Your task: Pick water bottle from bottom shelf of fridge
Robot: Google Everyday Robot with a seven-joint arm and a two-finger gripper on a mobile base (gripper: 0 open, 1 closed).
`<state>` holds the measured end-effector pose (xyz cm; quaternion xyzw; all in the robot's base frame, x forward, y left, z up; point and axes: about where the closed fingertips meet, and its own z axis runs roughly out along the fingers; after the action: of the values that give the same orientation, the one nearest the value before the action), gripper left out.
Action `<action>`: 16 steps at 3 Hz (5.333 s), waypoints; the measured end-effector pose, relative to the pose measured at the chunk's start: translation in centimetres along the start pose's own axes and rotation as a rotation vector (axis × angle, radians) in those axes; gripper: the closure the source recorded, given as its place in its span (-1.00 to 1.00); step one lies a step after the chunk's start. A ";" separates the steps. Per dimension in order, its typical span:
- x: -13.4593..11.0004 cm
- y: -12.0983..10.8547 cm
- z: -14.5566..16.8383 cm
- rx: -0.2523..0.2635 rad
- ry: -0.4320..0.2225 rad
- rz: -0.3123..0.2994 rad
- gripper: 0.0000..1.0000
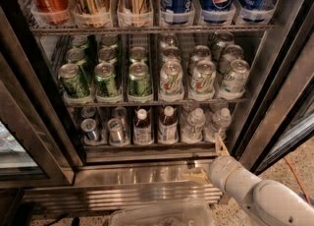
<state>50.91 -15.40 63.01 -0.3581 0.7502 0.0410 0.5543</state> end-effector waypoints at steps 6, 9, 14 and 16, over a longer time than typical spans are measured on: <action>0.7 -4.3 2.3 0.312 -0.170 0.061 -0.80; 0.8 -5.2 3.6 0.417 -0.212 0.043 -0.32; 0.5 -6.7 6.6 0.580 -0.204 0.099 -0.34; 0.5 -7.2 7.5 0.582 -0.203 0.131 -0.36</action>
Offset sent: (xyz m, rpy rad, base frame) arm 0.0271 -0.0334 -0.0033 0.0480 -0.1408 -0.1822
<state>61.09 -17.54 62.09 -0.1296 0.6927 -0.1044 0.7017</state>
